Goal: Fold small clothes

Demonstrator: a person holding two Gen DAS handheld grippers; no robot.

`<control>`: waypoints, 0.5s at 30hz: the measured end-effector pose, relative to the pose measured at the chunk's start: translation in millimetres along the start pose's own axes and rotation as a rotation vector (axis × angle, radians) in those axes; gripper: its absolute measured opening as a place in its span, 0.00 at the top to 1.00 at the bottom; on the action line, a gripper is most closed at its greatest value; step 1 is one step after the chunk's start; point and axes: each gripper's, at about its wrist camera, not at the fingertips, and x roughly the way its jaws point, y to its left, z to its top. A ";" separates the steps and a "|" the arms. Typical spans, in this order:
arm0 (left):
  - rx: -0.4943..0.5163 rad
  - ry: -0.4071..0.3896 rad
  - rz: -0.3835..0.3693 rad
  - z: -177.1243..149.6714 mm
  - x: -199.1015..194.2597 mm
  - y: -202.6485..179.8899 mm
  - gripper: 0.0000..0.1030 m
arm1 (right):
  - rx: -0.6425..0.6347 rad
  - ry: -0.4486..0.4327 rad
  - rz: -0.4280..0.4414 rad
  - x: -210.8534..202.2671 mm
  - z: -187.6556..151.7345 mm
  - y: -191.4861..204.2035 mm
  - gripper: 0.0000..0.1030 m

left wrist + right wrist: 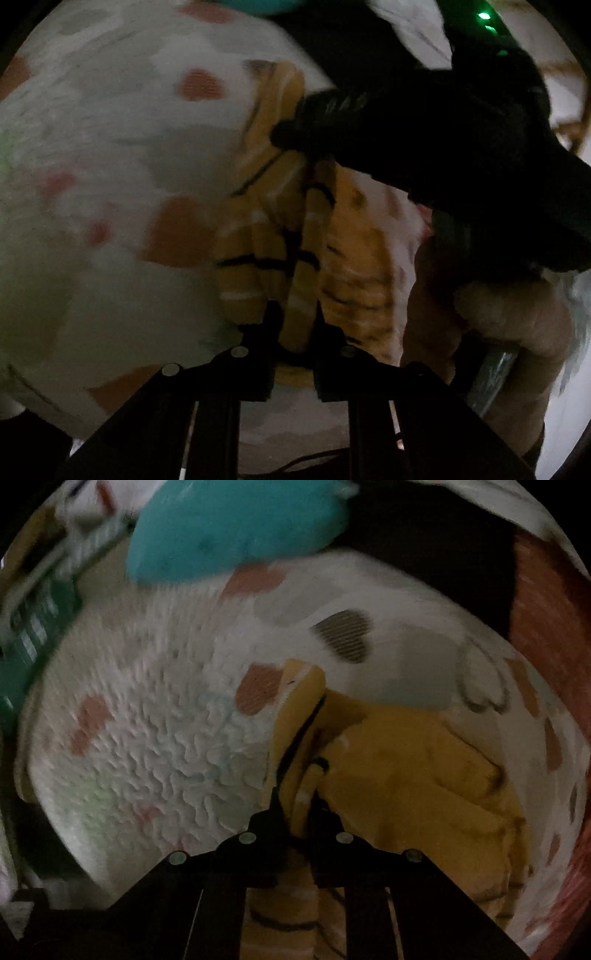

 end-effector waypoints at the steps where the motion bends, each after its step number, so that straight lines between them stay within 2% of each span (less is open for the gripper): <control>1: 0.039 0.011 -0.017 -4.4 7.0 -14.7 0.86 | 0.041 -0.030 0.013 -14.6 -8.9 -21.1 0.89; 2: 0.079 0.028 -0.040 -9.0 15.2 -29.2 0.86 | 0.066 -0.045 0.018 -21.7 -8.5 -34.0 0.89; 4: 0.125 0.068 -0.099 -16.1 29.8 -52.6 0.84 | 0.160 -0.086 0.021 -40.4 -29.5 -80.8 0.90; 5: 0.132 0.085 -0.126 -17.1 34.0 -58.4 0.81 | 0.189 -0.094 0.017 -46.6 -36.8 -92.0 0.90; 8: 0.135 0.143 -0.233 -16.4 46.1 -76.3 0.80 | 0.344 -0.109 0.006 -55.6 -77.5 -163.2 0.90; 10: 0.149 0.127 -0.223 -18.7 46.7 -78.2 0.77 | 0.432 -0.106 0.000 -51.5 -100.4 -199.3 0.90; 13: 0.158 0.088 -0.144 -7.2 53.0 -76.2 0.72 | 0.541 -0.099 0.013 -43.3 -134.2 -242.3 0.90; 15: 0.125 0.087 -0.091 -0.5 60.3 -66.5 0.72 | 0.590 -0.097 0.059 -32.9 -155.4 -258.7 0.89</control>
